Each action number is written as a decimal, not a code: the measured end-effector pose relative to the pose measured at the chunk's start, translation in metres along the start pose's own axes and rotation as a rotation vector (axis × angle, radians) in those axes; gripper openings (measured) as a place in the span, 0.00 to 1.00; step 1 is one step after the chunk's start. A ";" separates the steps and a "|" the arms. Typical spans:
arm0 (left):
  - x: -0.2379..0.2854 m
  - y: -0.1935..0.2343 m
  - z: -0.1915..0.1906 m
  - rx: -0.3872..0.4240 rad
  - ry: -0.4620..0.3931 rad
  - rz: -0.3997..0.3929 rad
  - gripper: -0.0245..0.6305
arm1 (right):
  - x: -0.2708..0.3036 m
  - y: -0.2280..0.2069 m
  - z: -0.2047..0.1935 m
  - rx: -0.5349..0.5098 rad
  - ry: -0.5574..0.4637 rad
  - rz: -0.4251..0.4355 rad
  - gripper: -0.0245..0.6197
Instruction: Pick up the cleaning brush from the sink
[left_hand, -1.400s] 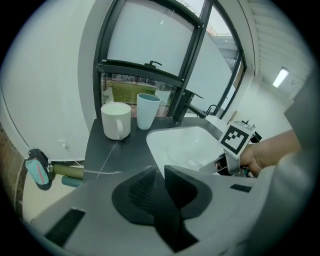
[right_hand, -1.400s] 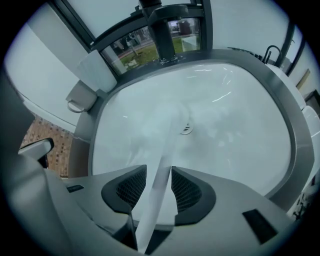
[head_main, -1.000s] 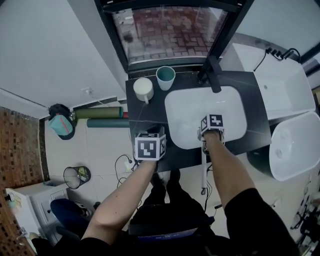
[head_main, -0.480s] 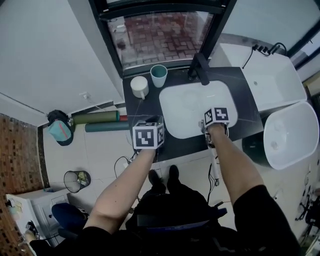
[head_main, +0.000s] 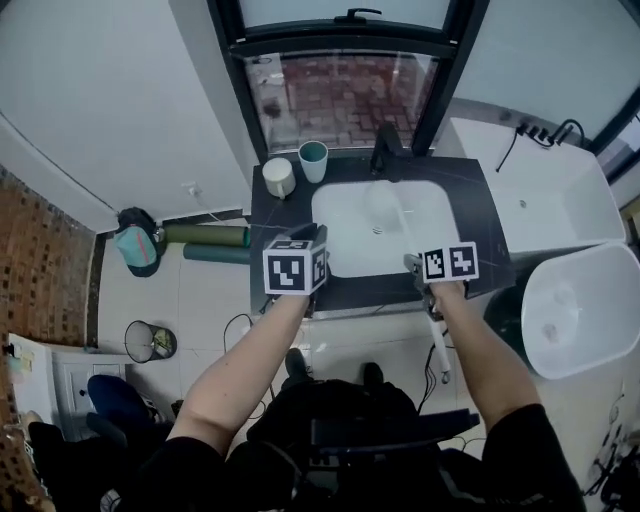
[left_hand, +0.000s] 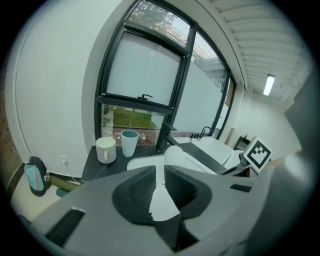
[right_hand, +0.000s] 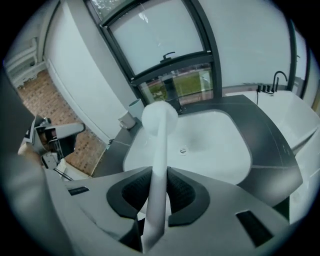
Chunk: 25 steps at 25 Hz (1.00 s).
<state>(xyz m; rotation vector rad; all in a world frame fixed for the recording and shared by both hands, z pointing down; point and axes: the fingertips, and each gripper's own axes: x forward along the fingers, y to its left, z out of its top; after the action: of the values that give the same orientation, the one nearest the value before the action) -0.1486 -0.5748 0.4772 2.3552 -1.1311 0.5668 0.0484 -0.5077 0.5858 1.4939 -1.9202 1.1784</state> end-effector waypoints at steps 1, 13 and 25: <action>-0.004 -0.014 0.000 -0.017 -0.019 0.019 0.13 | -0.013 -0.007 -0.004 -0.026 -0.020 0.028 0.12; -0.085 -0.159 -0.061 -0.077 -0.157 0.026 0.13 | -0.174 -0.022 -0.055 -0.149 -0.313 0.156 0.12; -0.226 -0.234 -0.118 0.034 -0.394 0.079 0.09 | -0.325 0.023 -0.132 -0.132 -0.602 0.162 0.12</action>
<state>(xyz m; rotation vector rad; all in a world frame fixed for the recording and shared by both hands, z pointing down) -0.1106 -0.2407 0.3965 2.5296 -1.3949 0.1475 0.1109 -0.2146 0.4020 1.7843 -2.4881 0.6805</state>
